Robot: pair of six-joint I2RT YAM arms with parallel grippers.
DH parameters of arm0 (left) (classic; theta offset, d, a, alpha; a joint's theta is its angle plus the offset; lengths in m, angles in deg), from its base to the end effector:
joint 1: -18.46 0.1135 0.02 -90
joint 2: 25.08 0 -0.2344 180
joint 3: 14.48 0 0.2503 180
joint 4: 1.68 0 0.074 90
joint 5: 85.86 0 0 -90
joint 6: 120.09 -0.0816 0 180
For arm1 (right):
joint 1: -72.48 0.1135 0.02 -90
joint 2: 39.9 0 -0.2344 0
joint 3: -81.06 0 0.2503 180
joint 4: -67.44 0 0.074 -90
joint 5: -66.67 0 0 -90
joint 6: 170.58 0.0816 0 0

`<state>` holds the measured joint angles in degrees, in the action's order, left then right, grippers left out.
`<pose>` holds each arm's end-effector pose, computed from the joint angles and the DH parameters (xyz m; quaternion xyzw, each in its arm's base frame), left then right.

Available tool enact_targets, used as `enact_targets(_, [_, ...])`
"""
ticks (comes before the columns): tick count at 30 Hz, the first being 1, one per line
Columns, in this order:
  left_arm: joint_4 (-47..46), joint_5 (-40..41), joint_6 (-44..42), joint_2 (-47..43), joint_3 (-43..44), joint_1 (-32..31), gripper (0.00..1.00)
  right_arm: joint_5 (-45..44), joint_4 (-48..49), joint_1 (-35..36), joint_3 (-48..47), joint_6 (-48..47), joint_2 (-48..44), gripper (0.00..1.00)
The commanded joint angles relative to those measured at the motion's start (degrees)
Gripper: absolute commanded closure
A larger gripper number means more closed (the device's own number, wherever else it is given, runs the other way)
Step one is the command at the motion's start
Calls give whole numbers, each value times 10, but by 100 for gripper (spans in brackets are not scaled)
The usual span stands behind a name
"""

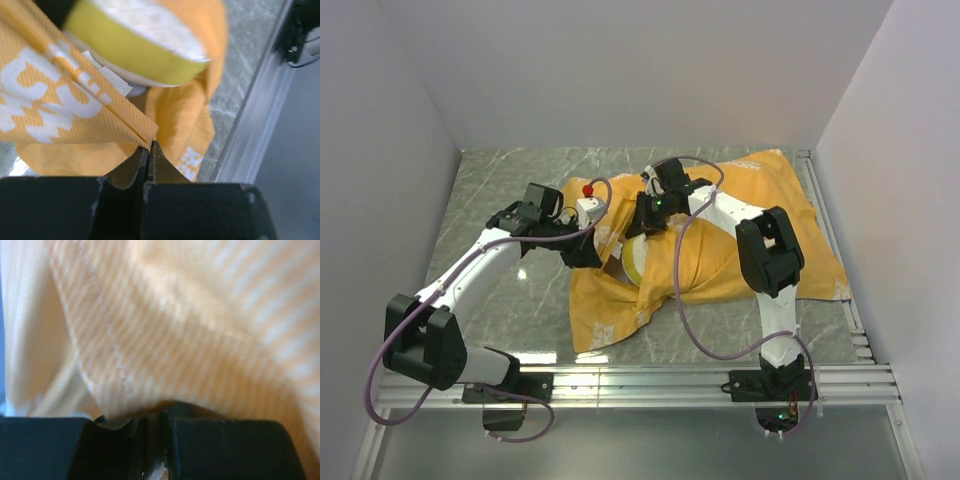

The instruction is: Put the pillow into the pillowcase

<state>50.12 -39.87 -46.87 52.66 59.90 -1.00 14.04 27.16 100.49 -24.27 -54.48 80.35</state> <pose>0.2601 -0.1520 0.2190 0.3817 0.8059 -0.3639 0.2691 0.3821 0.2594 0.1375 -0.1109 0.9022 0.4011 0.1132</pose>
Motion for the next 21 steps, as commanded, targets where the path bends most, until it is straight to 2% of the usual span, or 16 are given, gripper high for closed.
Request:
enact_targets(1, [32,-91,-9,-2,28,-16,100,-121,102,3,-15,85,-24,100])
enact_targets(6, [119,-172,-23,8,120,-28,100,-210,160,11,20,194,-18,100])
enact_targets(10, [149,-212,5,26,200,-43,100,-343,143,34,25,276,-16,100])
enact_targets(13, [136,-230,57,34,232,-44,100,-415,109,55,1,292,2,100])
enact_targets(15, [114,-242,101,32,229,-41,100,-435,100,70,-6,279,10,100])
enact_targets(17, [74,-228,123,24,213,-39,100,-381,116,70,3,272,6,100])
enact_targets(18, [63,-224,135,18,204,-34,100,-356,135,64,8,257,-2,96])
enact_targets(19, [48,-219,140,15,193,-26,100,-324,149,59,23,242,-14,83])
enact_targets(20, [40,-196,140,13,166,-10,100,-240,160,52,27,212,-37,73])
enact_targets(21, [32,-189,140,10,152,0,100,-197,142,37,18,201,-47,59])
